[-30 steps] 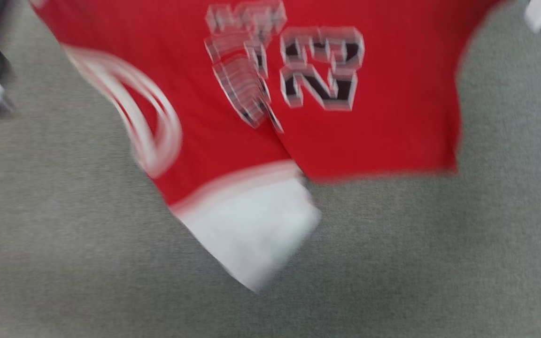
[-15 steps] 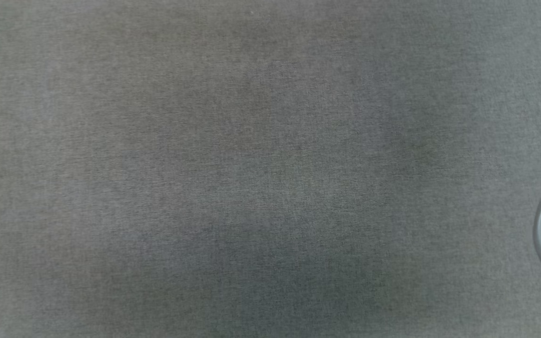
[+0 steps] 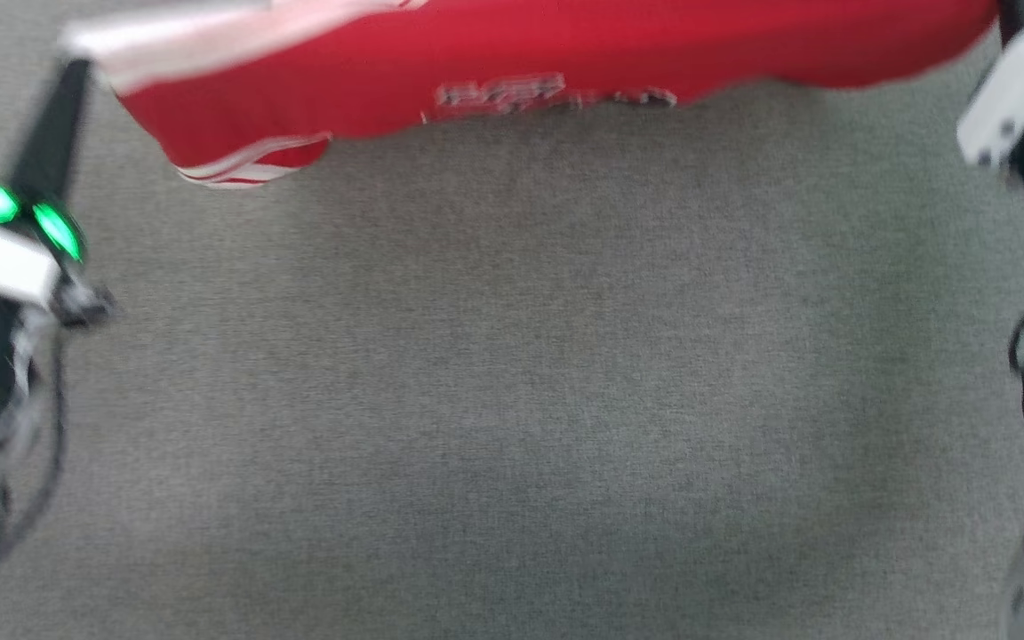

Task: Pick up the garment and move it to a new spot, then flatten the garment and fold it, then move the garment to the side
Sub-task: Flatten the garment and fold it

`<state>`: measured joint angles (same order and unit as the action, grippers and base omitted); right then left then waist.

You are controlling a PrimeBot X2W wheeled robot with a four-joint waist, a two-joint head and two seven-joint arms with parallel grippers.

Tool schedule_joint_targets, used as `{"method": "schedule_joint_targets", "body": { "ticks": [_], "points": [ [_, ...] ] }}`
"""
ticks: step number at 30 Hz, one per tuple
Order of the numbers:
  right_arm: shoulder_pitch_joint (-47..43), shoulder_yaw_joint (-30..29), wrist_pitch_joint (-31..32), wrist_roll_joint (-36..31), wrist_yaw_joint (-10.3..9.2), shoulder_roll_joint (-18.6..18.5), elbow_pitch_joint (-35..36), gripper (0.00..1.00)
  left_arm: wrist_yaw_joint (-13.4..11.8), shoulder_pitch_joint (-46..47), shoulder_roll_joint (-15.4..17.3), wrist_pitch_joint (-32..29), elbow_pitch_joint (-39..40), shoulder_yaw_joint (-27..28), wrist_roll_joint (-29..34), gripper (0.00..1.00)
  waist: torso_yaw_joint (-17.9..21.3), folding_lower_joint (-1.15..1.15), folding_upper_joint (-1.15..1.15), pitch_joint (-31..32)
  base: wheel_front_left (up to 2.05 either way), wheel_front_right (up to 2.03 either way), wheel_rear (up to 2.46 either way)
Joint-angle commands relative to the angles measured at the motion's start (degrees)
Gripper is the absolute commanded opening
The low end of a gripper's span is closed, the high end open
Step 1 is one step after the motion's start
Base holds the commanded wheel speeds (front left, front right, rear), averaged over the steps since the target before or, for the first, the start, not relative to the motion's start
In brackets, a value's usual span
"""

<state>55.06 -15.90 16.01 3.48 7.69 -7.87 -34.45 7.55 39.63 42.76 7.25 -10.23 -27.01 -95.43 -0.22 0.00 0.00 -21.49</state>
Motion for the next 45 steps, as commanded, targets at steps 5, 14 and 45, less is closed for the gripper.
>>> {"method": "schedule_joint_targets", "body": {
  "ticks": [5, 14, 45],
  "points": [
    [-15.4, 2.92, 3.26, 8.76, -0.35, -4.33, 11.4, 0.0, -0.15, -12.45, -1.28, 1.73, 8.83, 3.4, -0.03, 0.0, -2.02, 0.0, 0.0, 3.14, 0.0, 0.0, 0.0],
    [-43.56, 2.36, 9.34, 16.87, -0.34, -4.67, 33.81, 0.0, -0.14, -32.01, -2.49, 6.14, 18.45, 4.06, 5.85, 0.0, -3.5, 0.0, 0.0, 7.16, 0.0, 0.0, 0.0],
    [-46.32, 1.16, 13.5, 15.76, -0.32, 2.97, 41.99, 0.0, -0.14, -30.5, -1.69, 6.48, 21.03, 4.1, 7.32, 0.0, -2.48, 0.0, 0.0, 4.75, 0.0, 0.0, 0.0]
  ]
}}
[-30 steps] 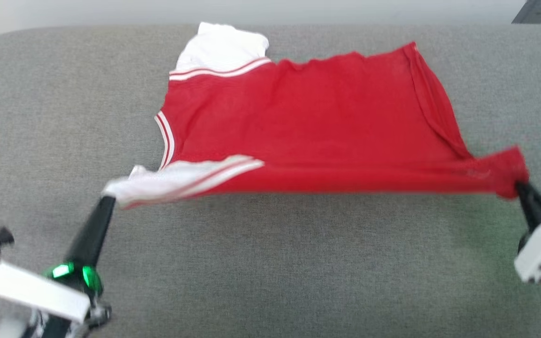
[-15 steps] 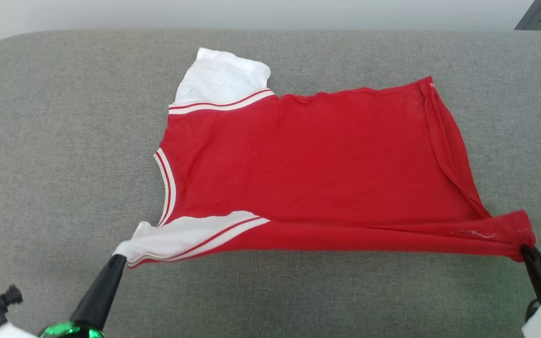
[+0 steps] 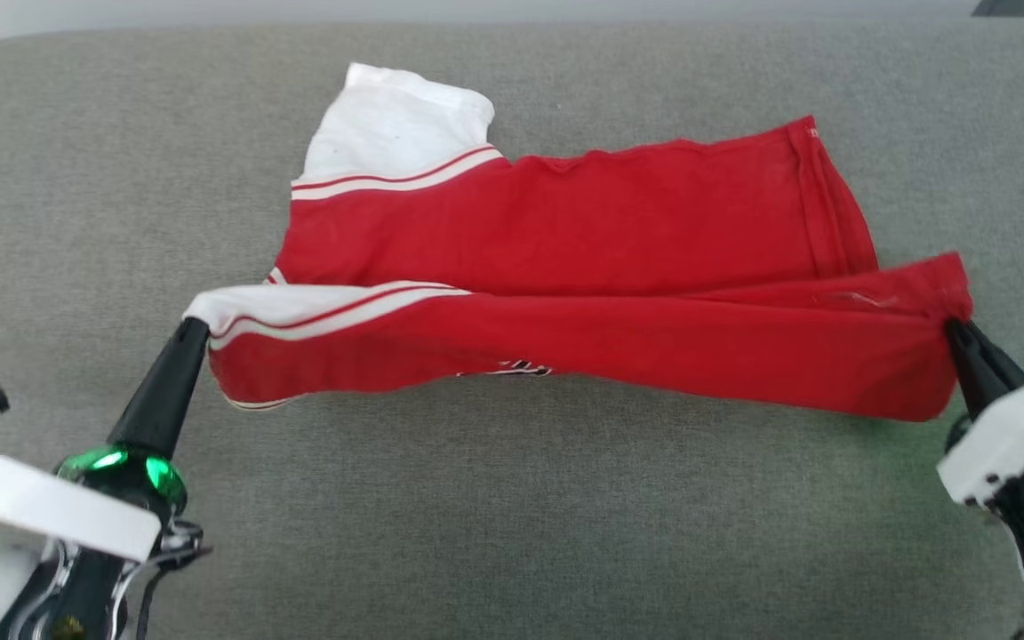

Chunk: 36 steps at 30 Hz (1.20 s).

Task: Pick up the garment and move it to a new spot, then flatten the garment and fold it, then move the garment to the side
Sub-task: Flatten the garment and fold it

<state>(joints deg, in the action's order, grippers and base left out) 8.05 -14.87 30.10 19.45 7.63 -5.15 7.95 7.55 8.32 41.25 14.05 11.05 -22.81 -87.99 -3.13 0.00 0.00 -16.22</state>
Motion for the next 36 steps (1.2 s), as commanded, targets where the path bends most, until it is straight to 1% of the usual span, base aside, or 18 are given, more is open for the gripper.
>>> {"method": "schedule_joint_targets", "body": {
  "ticks": [1, 4, 5, 8, 13, 17, 22, 23, 24, 25, 26, 27, 28, 29, 30, 31, 32, 36],
  "points": [
    [1.81, 0.41, -0.65, -0.58, -0.26, 0.29, -1.61, 0.0, -0.14, 1.79, -0.38, -0.55, -1.2, -0.26, -0.54, 0.0, 0.54, 0.0, 0.0, -0.79, 0.0, 0.0, 0.0],
    [4.79, 1.11, -1.52, -1.37, -0.26, 0.67, -5.36, 0.0, -0.14, 4.49, -1.04, -2.21, -4.24, -0.89, -1.83, 0.0, 0.92, 0.0, 0.0, -2.01, 0.0, 0.0, 0.0],
    [6.33, 1.65, -2.42, -2.59, -0.21, 0.82, -7.69, 0.0, -0.14, 5.88, -1.59, -3.58, -6.67, -1.23, -2.62, 0.0, 1.24, 0.0, 0.0, -2.94, 0.0, 0.0, 0.0],
    [7.64, 2.59, -4.11, -4.64, -0.21, 0.71, -11.14, 0.0, -0.14, 7.56, -2.62, -5.44, -10.67, -2.22, -2.75, 0.0, 1.56, 0.0, 0.0, -3.8, 0.0, 0.0, 0.0],
    [8.78, 3.8, -6.3, -5.3, -0.19, 1.14, -14.69, 0.0, -0.14, 9.27, -2.81, -7.13, -15.92, -3.27, -1.3, 0.0, 2.39, 0.0, 0.0, -4.87, 0.0, 0.0, 0.0],
    [8.77, 3.84, -7.52, -5.41, -0.19, 1.4, -16.36, 0.0, -0.14, 9.86, -2.21, -6.36, -19.17, -5.87, 1.87, 0.0, 2.75, 0.0, 0.0, -4.98, 0.0, 0.0, 0.0],
    [8.8, 3.85, -8.57, -4.39, -0.19, 1.7, -17.78, 0.0, -0.14, 11.09, -1.99, -4.21, -22.36, -8.96, 3.2, 0.0, 2.85, 0.0, 0.0, -4.34, 0.0, 0.0, 0.0],
    [8.71, 3.86, -8.65, -4.28, -0.19, 1.76, -18.0, 0.0, -0.14, 11.53, -1.74, -3.61, -23.14, -9.79, 4.13, 0.2, 2.8, 0.0, 0.0, -4.11, 0.0, 0.0, 0.0],
    [8.59, 3.94, -8.98, -4.22, -0.19, 1.79, -18.18, 0.0, -0.14, 11.93, -1.83, -3.16, -23.76, -10.65, 4.62, 0.32, 2.75, 0.0, 0.0, -3.84, 0.0, 0.0, 0.0],
    [8.41, 3.96, -9.18, -4.07, -0.18, 1.79, -18.37, 0.22, -0.14, 12.48, -1.68, -2.86, -24.19, -11.6, 5.18, 0.35, 2.7, 0.0, 0.0, -3.57, 0.0, 0.0, 0.0],
    [8.28, 3.91, -9.42, -3.82, -0.18, 1.81, -18.44, 0.45, -0.14, 13.1, -1.17, -2.49, -24.5, -12.43, 5.66, 0.44, 2.65, 0.0, 0.0, -3.24, 0.0, 0.0, 0.0],
    [8.22, 3.49, -9.71, -3.59, -0.18, 1.84, -18.43, 0.98, -0.14, 13.62, -0.61, -2.12, -24.53, -13.2, 5.82, 0.67, 2.58, 0.0, 0.0, -2.95, 0.0, 0.0, 0.0],
    [8.22, 3.49, -9.71, -3.59, -0.18, 1.84, -18.43, 0.98, -0.14, 13.62, -0.61, -2.12, -24.53, -13.2, 5.82, 0.67, 2.58, 0.0, 0.0, -2.95, 0.0, 0.0, 0.0],
    [8.15, 3.21, -9.89, -3.47, -0.18, 1.87, -18.29, 1.0, -0.14, 14.1, -0.02, -1.8, -24.29, -13.84, 6.06, 0.7, 2.49, 0.0, 0.0, -2.66, 0.0, 0.0, 0.0],
    [8.03, 3.2, -9.98, -3.35, -0.18, 1.93, -18.0, 1.0, -0.14, 14.46, 0.83, -1.42, -23.95, -14.25, 6.33, 0.73, 2.46, 0.0, 0.0, -2.37, 0.0, 0.0, 0.0],
    [7.88, 3.18, -10.09, -3.27, -0.16, 1.96, -17.61, 1.0, -0.14, 14.79, 1.89, -1.07, -23.56, -14.62, 6.63, 0.83, 2.45, 0.0, 0.0, -2.13, 0.0, 0.0, 0.0],
    [7.67, 3.09, -10.16, -3.27, -0.16, 1.95, -17.15, 1.0, -0.14, 15.09, 3.04, -0.7, -23.12, -14.88, 7.0, 1.0, 2.39, 0.0, 0.0, -1.82, 0.0, 0.0, 0.0],
    [6.54, 3.04, -9.91, -3.3, -0.17, 1.98, -14.38, 1.0, -0.14, 16.84, 8.8, -0.1, -20.35, -16.79, 9.21, 1.0, 2.21, 0.0, 0.0, -0.91, 0.0, 0.0, 0.0]
  ]
}}
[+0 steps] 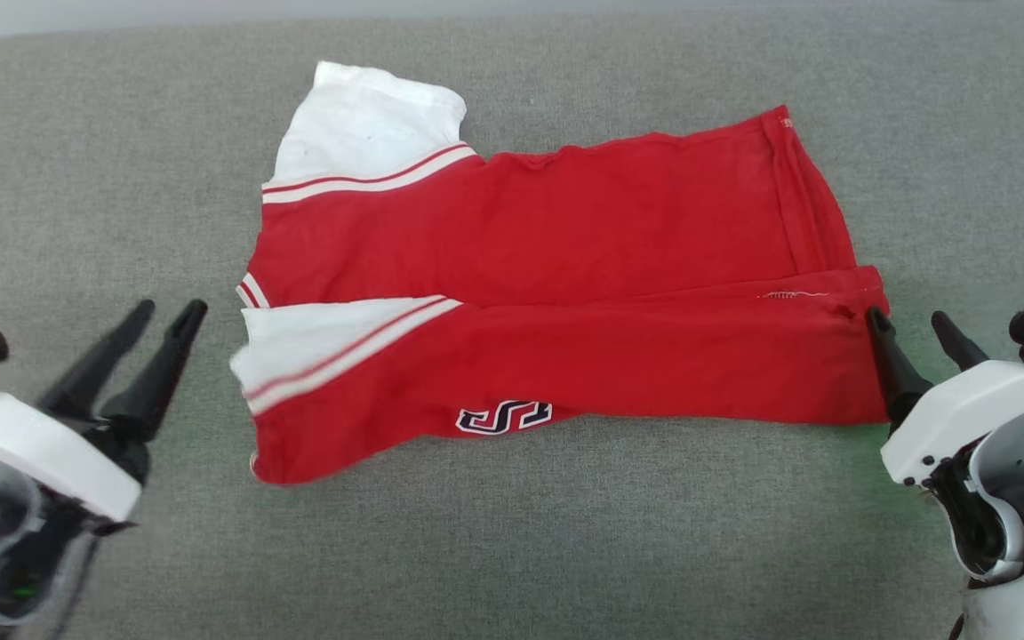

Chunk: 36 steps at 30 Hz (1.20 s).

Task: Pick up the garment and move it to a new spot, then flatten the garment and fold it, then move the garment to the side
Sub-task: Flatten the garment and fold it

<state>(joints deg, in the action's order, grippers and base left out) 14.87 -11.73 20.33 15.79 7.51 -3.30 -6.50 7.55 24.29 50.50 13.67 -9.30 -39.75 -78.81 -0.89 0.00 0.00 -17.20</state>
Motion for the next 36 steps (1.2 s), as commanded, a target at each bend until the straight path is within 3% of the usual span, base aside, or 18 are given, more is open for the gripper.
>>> {"method": "schedule_joint_targets", "body": {
  "ticks": [1, 5, 8, 13, 18, 28, 29, 30, 31, 32, 36],
  "points": [
    [-0.49, -0.1, -0.03, 0.42, -0.04, 0.12, 0.61, 1.0, -0.14, 1.24, 1.43, 0.15, 0.68, -0.45, 0.79, 1.0, -0.02, 0.0, 0.0, 0.24, 0.0, 0.0, 0.0],
    [-1.18, 0.42, 0.36, 0.53, -0.04, 0.16, 2.82, 1.0, -0.14, 2.89, 7.16, -5.04, 5.63, -4.2, 0.94, 1.0, 0.31, 0.0, 0.0, 0.42, 0.0, 0.0, 0.0],
    [-0.84, 1.51, 0.57, 0.76, -0.04, 0.26, 3.87, 1.0, -0.14, 3.96, 11.44, -13.82, 10.46, -8.81, -0.02, 1.0, 0.96, 0.0, 0.0, 0.03, 0.0, 0.0, 0.0],
    [-0.05, 3.39, 0.08, 1.06, -0.04, 0.36, 4.45, 1.0, -0.14, 5.75, 15.05, -24.58, 12.5, -12.96, -3.91, 1.0, 2.4, 0.0, 0.0, -1.55, 0.0, 0.0, 0.0],
    [0.5, 4.35, -0.89, 1.93, -0.04, 0.35, 4.26, 1.0, -0.14, 7.3, 13.29, -28.95, 6.98, -14.87, -6.05, 1.0, 4.01, 0.0, 0.0, -3.4, 0.0, 0.0, 0.0],
    [1.42, 5.17, -2.47, 2.91, -0.04, 0.35, 3.5, 1.0, -0.2, 8.27, 6.42, -40.45, -0.79, -17.85, -13.88, 1.0, 6.37, 0.0, 0.0, -6.09, 0.0, 0.0, 0.0],
    [1.41, 5.28, -2.58, 2.84, -0.04, 0.36, 3.52, 1.0, -0.18, 8.47, 5.74, -41.2, -0.12, -17.67, -14.55, 0.94, 6.48, 0.0, 0.0, -6.19, 0.0, 0.0, 0.0],
    [1.33, 5.27, -2.56, 2.74, -0.04, 0.36, 3.6, 1.0, -0.15, 8.59, 5.29, -41.61, 0.47, -17.33, -15.22, 0.61, 6.55, 0.0, 0.0, -6.24, 0.0, 0.0, 0.0],
    [1.25, 5.24, -2.47, 2.61, -0.04, 0.36, 3.73, 1.0, -0.14, 8.6, 5.11, -41.91, 0.63, -16.97, -15.71, 0.21, 6.58, 0.0, 0.0, -6.29, 0.0, 0.0, 0.0],
    [1.2, 5.3, -2.19, 2.26, -0.04, 0.37, 3.89, 1.0, -0.13, 8.59, 5.1, -42.19, 0.92, -16.7, -15.67, 0.0, 6.6, 0.0, 0.0, -6.32, 0.0, 0.0, 0.0],
    [1.3, 6.41, 0.79, -0.21, -0.04, 0.25, 5.28, 1.0, -0.1, 8.6, 6.19, -41.64, 1.3, -15.23, -14.34, 0.0, 6.58, 0.0, 0.0, -6.59, 0.0, 0.0, 0.0]
  ]
}}
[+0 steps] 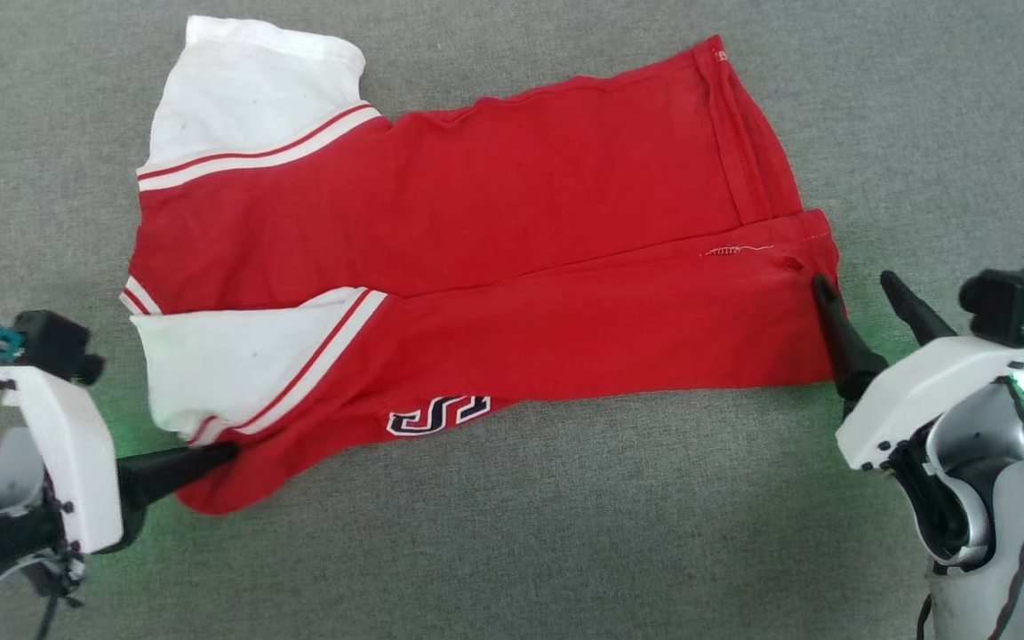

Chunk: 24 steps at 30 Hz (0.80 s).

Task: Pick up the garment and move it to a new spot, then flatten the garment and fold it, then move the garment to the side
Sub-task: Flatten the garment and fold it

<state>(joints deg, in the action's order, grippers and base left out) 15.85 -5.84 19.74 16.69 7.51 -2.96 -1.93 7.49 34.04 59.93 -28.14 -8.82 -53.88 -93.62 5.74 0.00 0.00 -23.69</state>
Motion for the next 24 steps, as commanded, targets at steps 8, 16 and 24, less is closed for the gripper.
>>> {"method": "schedule_joint_targets", "body": {
  "ticks": [8, 16, 24],
  "points": [
    [1.28, 4.91, 16.44, -2.3, -0.04, -5.48, 4.11, 1.0, -0.08, -0.93, -3.19, 1.72, 2.75, 0.53, 2.5, 0.0, -1.1, 0.0, 0.0, -0.33, 0.0, 0.0, 0.0],
    [2.61, 7.32, 33.52, -0.91, -0.03, -9.09, 2.66, 1.0, -0.08, 0.43, -4.47, 3.3, 3.85, 0.31, 5.29, 0.0, -3.06, 0.0, 0.0, -0.94, 0.0, 0.0, 0.0],
    [2.52, 6.64, 37.2, 0.92, -0.04, -9.41, 2.59, 0.0, -0.08, 1.11, -5.38, 6.57, 4.38, -0.19, 6.7, 0.0, -4.55, 0.0, 0.0, -0.18, 0.0, 0.0, 0.0]
  ]
}}
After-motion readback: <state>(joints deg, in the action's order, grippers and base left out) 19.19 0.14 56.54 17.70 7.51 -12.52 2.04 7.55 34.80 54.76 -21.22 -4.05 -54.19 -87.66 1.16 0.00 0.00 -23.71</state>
